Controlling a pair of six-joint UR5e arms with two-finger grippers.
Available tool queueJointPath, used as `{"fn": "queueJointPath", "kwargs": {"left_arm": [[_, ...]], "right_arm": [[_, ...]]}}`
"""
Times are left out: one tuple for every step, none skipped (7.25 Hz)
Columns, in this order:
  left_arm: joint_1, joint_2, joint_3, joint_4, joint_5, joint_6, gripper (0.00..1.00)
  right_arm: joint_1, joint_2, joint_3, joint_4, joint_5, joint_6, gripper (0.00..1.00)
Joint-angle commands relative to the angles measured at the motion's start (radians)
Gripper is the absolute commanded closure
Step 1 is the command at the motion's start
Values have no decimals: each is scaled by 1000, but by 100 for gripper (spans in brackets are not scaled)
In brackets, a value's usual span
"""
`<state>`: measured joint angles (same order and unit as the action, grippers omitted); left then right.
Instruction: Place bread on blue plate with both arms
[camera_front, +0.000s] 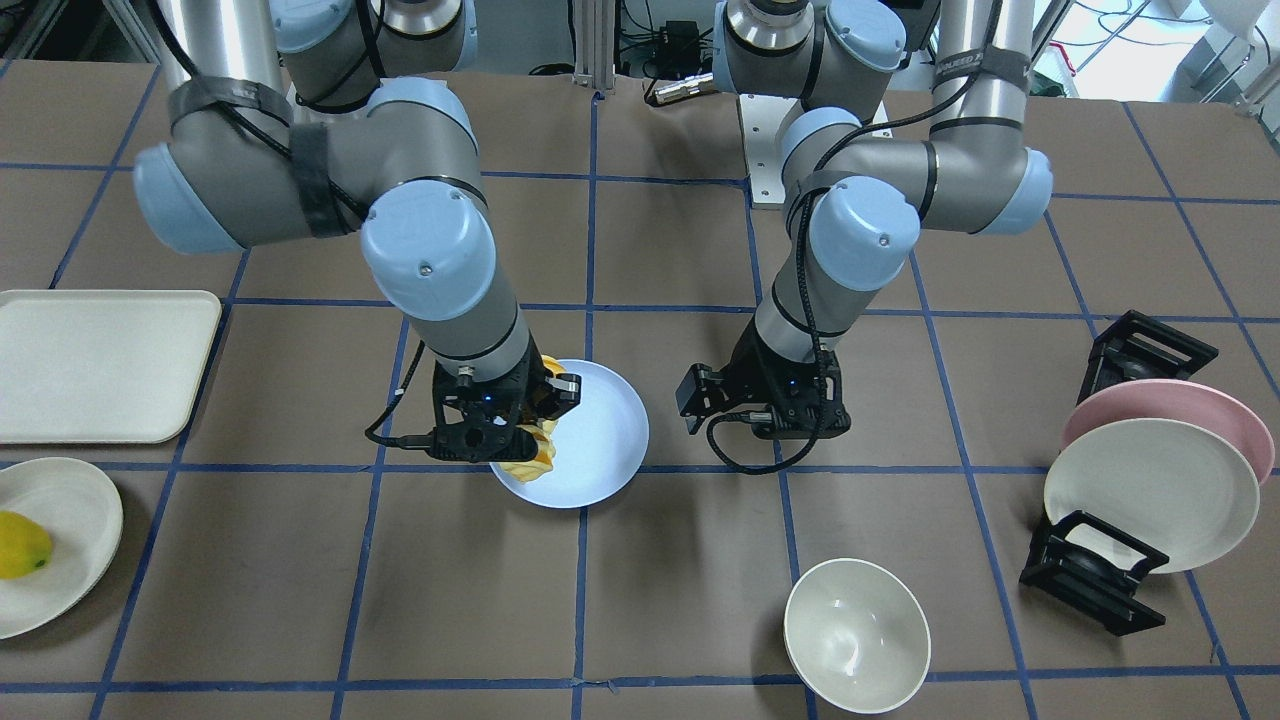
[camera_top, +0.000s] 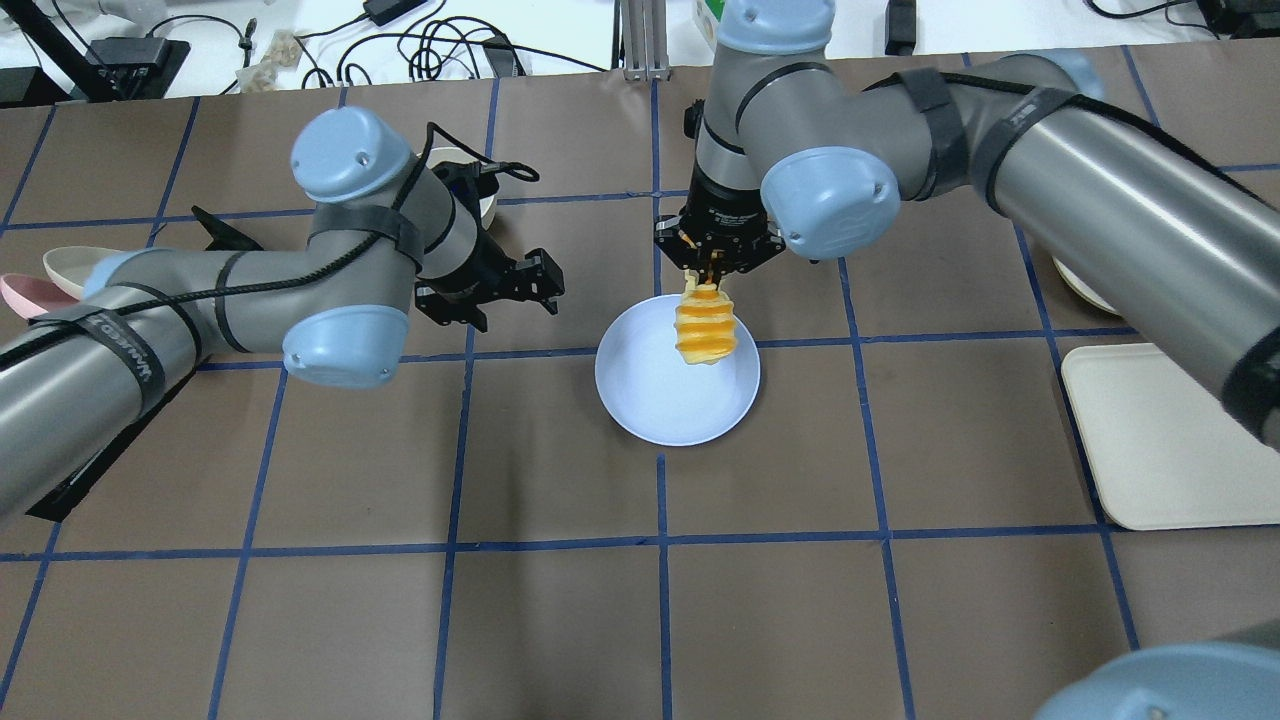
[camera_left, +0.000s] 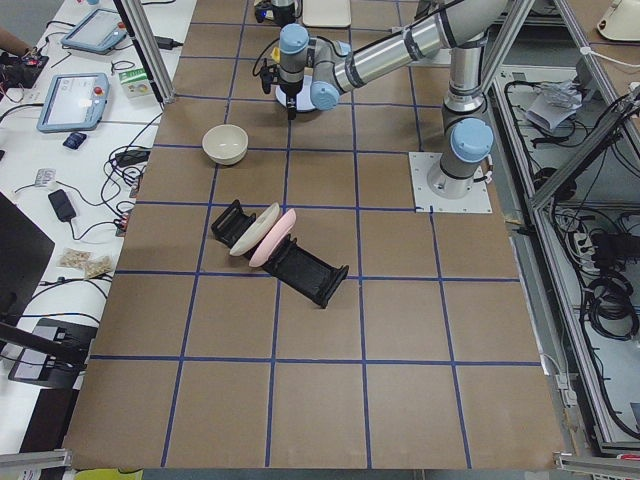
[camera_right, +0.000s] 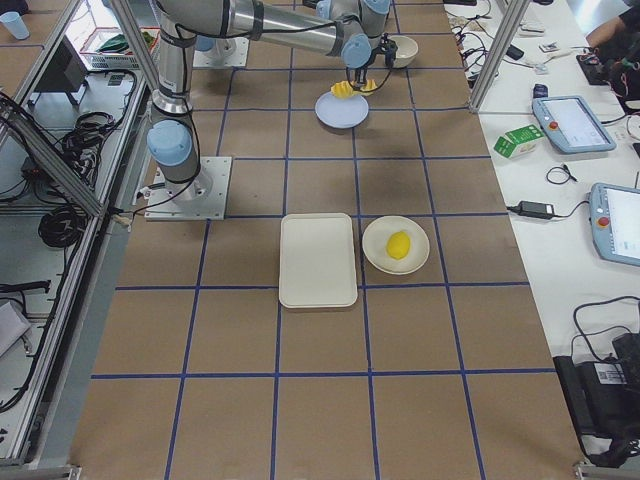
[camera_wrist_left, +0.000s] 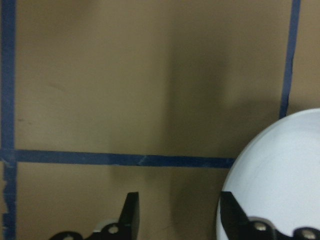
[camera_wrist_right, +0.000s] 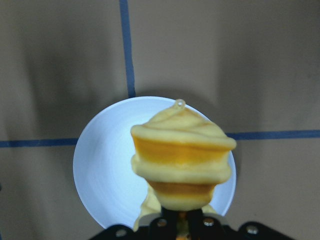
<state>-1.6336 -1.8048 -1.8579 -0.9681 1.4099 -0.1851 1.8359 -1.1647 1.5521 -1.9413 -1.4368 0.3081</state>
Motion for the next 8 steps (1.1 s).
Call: {"fn": "queueJointPath", "kwargs": {"left_arm": [[21,103,208,-418,98,102,0],[27,139,285,-534,99,131,0],[32,172,334,-626,151,169,0],[32,203,360,-650,231,220,0],[31,226,368,-649,183,223,0],[34,231,368,-643,176,243,0],[34,222,343,-638,176,230,0],[25,202,341,-624,176,231,0]], "right_arm": [[49,69,2,-53,-1,38,100],[66,88,3,-76,-2,58,100],[71,108,6,-80,-2,66,100],[71,114,20,-88,-2,68,100],[71,111,55,-91,-2,66,100],[71,108,86,-97,-2,59,100],[72,106,94,-105,-2,51,99],[82,108,100,-105,-2,58,79]]}}
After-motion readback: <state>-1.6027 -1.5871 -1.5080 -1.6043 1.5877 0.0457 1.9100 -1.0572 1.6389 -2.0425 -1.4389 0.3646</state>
